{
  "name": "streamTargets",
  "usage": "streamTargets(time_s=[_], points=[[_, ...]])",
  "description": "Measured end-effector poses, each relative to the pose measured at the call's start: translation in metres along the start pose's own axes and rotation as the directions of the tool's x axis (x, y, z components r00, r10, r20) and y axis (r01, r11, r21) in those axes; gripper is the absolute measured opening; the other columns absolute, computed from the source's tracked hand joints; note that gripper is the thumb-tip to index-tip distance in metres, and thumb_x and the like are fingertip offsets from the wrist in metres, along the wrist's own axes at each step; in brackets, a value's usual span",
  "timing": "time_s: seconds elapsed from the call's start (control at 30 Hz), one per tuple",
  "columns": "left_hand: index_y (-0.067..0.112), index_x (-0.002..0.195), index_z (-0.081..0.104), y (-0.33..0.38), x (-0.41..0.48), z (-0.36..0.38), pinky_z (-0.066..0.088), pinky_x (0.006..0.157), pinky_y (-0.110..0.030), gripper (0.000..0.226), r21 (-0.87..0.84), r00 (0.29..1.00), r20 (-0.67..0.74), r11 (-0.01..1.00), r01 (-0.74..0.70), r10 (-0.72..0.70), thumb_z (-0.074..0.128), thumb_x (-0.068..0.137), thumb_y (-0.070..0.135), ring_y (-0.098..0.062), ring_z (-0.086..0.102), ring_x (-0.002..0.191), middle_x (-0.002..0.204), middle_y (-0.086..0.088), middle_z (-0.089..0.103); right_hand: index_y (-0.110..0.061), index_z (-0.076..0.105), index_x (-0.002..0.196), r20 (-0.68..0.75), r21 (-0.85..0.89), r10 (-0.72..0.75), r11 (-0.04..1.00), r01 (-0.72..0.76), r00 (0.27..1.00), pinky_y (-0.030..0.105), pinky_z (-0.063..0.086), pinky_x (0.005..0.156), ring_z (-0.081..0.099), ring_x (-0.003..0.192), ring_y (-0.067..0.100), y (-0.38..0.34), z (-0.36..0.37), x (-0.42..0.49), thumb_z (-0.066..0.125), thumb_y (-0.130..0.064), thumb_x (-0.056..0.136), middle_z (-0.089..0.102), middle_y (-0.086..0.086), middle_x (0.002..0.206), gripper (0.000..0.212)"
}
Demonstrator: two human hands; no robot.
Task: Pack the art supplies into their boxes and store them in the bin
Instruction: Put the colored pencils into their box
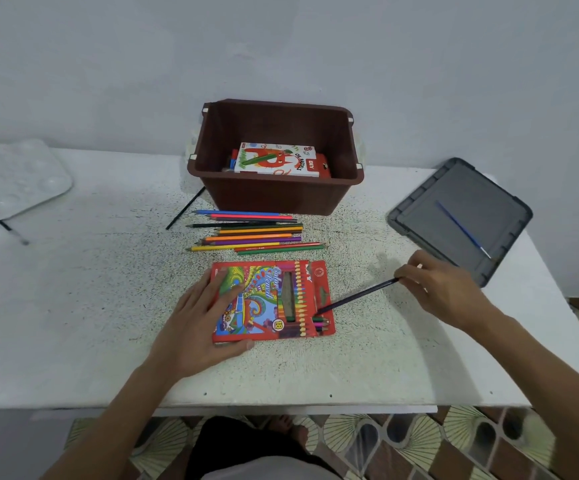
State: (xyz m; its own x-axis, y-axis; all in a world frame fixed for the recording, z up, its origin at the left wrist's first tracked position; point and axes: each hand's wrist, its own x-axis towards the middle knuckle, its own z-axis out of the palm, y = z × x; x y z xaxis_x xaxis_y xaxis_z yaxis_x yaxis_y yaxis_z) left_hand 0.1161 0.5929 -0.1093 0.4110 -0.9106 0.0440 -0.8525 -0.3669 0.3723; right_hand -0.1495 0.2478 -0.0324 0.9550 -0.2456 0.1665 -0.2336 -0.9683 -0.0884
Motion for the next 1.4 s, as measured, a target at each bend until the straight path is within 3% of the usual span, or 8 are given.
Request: streamTargets(time_s=[0.27,0.4,0.7,0.87,0.97,1.07,1.27,1.4], points=[[0.038,0.154,0.020,0.000,-0.001,0.000,0.013,0.117,-0.043,0.096,-0.015,1.000,-0.009,1.000,-0.001,0.001,0.043,0.076,0.089,-0.017,-0.001,0.153,0.166,0.007,0.003,-0.017,0.071,0.106,0.038,0.259,-0.085,0.963,0.072,0.996,0.021,0.049,0.051,0.050,0.062,0.006,-0.073,0.040,0.014,0.049,-0.035,0.097,0.058,-0.002,0.088,0.030],[0.041,0.154,0.016,0.000,0.000,-0.001,0.012,0.117,-0.043,0.096,-0.023,1.000,-0.009,1.000,0.002,-0.002,0.041,0.076,0.090,-0.015,-0.003,0.152,0.166,0.008,0.002,-0.020,0.071,0.113,0.080,0.360,-0.077,0.932,0.043,0.994,0.016,0.043,0.057,0.056,0.068,0.008,-0.096,0.058,0.019,0.068,-0.019,0.090,0.057,-0.003,0.092,0.023],[0.038,0.154,0.020,-0.001,0.001,0.001,0.015,0.117,-0.044,0.097,-0.005,1.000,-0.010,1.000,0.005,-0.005,0.043,0.075,0.089,-0.015,-0.002,0.152,0.166,0.009,0.001,-0.022,0.074,0.103,0.125,0.520,0.102,0.841,-0.153,0.987,0.007,0.037,0.064,0.056,0.077,0.004,-0.102,0.068,0.016,0.067,-0.011,0.091,0.056,-0.008,0.094,0.018],[0.036,0.153,0.023,-0.001,0.001,0.000,0.015,0.117,-0.043,0.096,-0.006,1.000,-0.012,1.000,0.002,-0.002,0.042,0.075,0.090,-0.016,0.001,0.153,0.166,0.008,0.002,-0.024,0.075,0.100,0.180,0.593,0.101,0.782,-0.190,0.979,0.014,0.046,0.066,0.059,0.082,0.004,-0.098,0.066,0.017,0.067,-0.010,0.091,0.057,-0.009,0.095,0.019],[0.037,0.153,0.023,0.000,0.001,-0.001,0.016,0.116,-0.044,0.096,-0.008,1.000,-0.013,1.000,-0.001,0.001,0.043,0.075,0.089,-0.017,0.002,0.153,0.166,0.008,0.003,-0.023,0.074,0.100,0.237,0.657,0.140,0.706,-0.265,0.961,0.031,0.054,0.072,0.063,0.084,0.011,-0.094,0.060,0.024,0.062,-0.009,0.094,0.065,-0.004,0.097,0.020],[0.038,0.153,0.022,0.000,0.001,0.000,0.016,0.116,-0.044,0.096,-0.009,1.000,-0.013,1.000,0.000,-0.001,0.044,0.075,0.089,-0.017,0.001,0.153,0.166,0.009,0.002,-0.022,0.071,0.100,0.217,0.621,0.210,0.723,-0.301,0.953,0.038,0.054,0.075,0.063,0.087,0.013,-0.091,0.057,0.035,0.058,-0.012,0.096,0.067,-0.006,0.098,0.016],[0.043,0.153,0.016,0.001,0.000,-0.003,0.013,0.117,-0.040,0.097,-0.027,1.000,-0.008,1.000,0.014,-0.014,0.045,0.074,0.090,-0.014,-0.001,0.152,0.165,0.013,-0.001,-0.024,0.065,0.116,0.110,0.416,0.197,0.881,-0.226,0.974,0.026,0.047,0.071,0.058,0.086,0.007,-0.094,0.056,0.069,0.052,-0.025,0.100,0.058,-0.007,0.105,0.020],[0.045,0.153,0.013,0.002,0.000,-0.003,0.013,0.117,-0.040,0.097,-0.031,1.000,-0.008,0.999,0.013,-0.013,0.046,0.074,0.090,-0.013,-0.002,0.152,0.165,0.014,-0.003,-0.015,0.059,0.123,0.021,0.226,0.234,0.946,-0.232,0.972,0.036,0.055,0.068,0.063,0.091,0.022,-0.097,0.057,0.090,0.050,-0.026,0.100,0.057,0.005,0.113,0.026]])
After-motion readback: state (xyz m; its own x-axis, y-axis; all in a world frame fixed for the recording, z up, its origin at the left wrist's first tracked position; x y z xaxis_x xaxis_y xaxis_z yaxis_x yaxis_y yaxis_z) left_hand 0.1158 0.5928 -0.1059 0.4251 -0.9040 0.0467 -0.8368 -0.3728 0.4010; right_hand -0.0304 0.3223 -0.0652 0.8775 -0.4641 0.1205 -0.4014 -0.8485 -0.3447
